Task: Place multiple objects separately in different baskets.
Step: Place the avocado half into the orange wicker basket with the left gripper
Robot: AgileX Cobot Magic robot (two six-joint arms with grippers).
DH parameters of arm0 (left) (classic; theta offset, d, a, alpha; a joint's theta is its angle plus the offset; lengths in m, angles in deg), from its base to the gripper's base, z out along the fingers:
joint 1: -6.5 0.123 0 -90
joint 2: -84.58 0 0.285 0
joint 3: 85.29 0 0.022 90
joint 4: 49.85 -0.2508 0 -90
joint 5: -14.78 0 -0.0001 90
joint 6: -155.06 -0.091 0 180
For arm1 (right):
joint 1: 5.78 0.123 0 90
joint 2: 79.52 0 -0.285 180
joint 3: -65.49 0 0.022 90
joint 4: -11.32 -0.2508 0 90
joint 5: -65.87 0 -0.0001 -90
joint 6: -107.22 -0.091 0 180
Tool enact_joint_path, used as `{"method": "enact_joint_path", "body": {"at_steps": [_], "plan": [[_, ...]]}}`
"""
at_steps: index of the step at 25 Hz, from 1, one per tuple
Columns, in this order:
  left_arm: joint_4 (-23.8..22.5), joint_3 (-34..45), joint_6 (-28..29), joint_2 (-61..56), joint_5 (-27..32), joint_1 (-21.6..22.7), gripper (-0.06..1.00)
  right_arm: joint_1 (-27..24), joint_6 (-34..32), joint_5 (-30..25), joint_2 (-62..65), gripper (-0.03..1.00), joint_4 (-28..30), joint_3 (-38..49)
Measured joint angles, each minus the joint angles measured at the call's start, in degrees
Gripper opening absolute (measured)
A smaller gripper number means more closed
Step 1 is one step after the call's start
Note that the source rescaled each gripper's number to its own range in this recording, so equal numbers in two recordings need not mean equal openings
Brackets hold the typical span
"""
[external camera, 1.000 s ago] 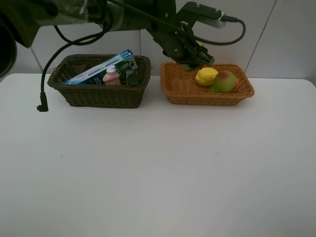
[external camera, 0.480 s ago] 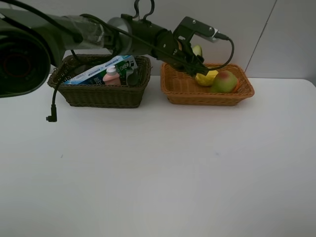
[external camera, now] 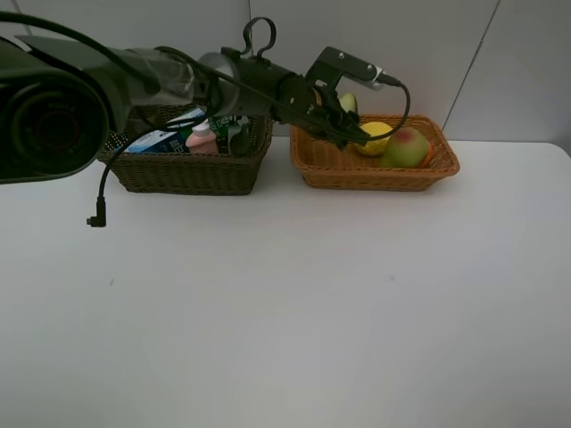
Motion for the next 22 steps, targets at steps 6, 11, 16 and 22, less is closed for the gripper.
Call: {"method": "enact_joint_path", "body": {"at_steps": [6, 11, 16, 22], "plan": [[0.11, 0.0, 0.0, -0.01, -0.11, 0.0, 0.78, 0.0, 0.0, 0.0, 0.0, 1.0, 0.0, 0.0], [0.11, 0.0, -0.42, -0.01, -0.11, 0.0, 0.78, 0.0, 0.0, 0.0, 0.0, 1.0, 0.0, 0.0], [-1.32, 0.0, -3.67, -0.01, -0.11, 0.0, 0.89, 0.0, 0.0, 0.0, 0.0, 1.0, 0.0, 0.0], [-1.34, 0.0, -4.67, -0.01, -0.11, 0.0, 1.0, 0.0, 0.0, 0.0, 0.0, 1.0, 0.0, 0.0]]}}
